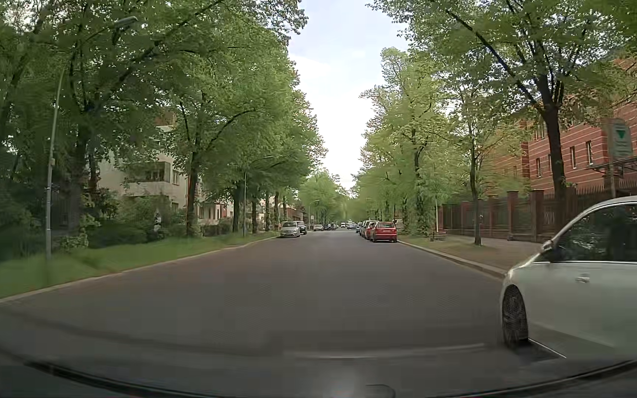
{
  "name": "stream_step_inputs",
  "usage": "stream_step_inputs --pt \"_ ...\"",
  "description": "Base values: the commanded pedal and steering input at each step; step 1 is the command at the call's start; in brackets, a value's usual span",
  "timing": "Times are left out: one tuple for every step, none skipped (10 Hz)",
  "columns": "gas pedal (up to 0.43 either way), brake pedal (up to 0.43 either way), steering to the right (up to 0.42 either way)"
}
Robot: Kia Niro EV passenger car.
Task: Follow the waypoints while adhering to traffic rules and regulations
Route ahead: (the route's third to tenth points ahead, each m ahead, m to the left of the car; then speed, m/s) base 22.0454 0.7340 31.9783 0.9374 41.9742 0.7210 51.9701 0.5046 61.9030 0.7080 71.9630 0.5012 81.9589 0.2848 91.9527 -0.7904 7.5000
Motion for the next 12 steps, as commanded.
stream_step_inputs --pt "0.370 0.018 -0.001" --pt "0.370 0.018 -0.001" --pt "0.370 0.018 -0.001" --pt "0.370 0.018 -0.001" --pt "0.370 0.018 -0.001" --pt "0.370 0.018 -0.001" --pt "0.370 0.018 -0.001" --pt "0.370 0.018 -0.001" --pt "0.370 0.018 0.000" --pt "0.370 0.018 0.000" --pt "0.370 0.018 0.000" --pt "0.370 0.018 0.000"
